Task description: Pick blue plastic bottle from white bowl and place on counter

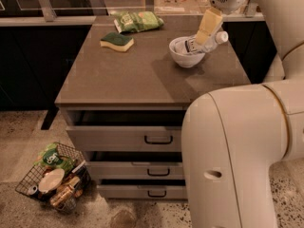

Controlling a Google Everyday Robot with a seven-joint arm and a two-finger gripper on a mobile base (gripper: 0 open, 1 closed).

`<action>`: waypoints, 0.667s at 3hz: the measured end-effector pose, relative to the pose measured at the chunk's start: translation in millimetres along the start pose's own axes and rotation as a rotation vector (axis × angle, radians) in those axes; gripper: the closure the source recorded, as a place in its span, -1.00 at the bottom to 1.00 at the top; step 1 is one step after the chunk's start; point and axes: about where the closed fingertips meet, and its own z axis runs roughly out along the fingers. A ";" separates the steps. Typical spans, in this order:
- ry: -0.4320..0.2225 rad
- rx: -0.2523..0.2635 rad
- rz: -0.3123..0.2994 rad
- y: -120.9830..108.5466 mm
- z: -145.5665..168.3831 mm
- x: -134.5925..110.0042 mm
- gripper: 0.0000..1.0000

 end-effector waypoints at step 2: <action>-0.028 -0.094 0.015 8.4 23.1 1.3 -1.00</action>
Offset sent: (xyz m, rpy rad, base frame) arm -0.0436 -0.0136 -0.0073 0.1104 0.3593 0.0336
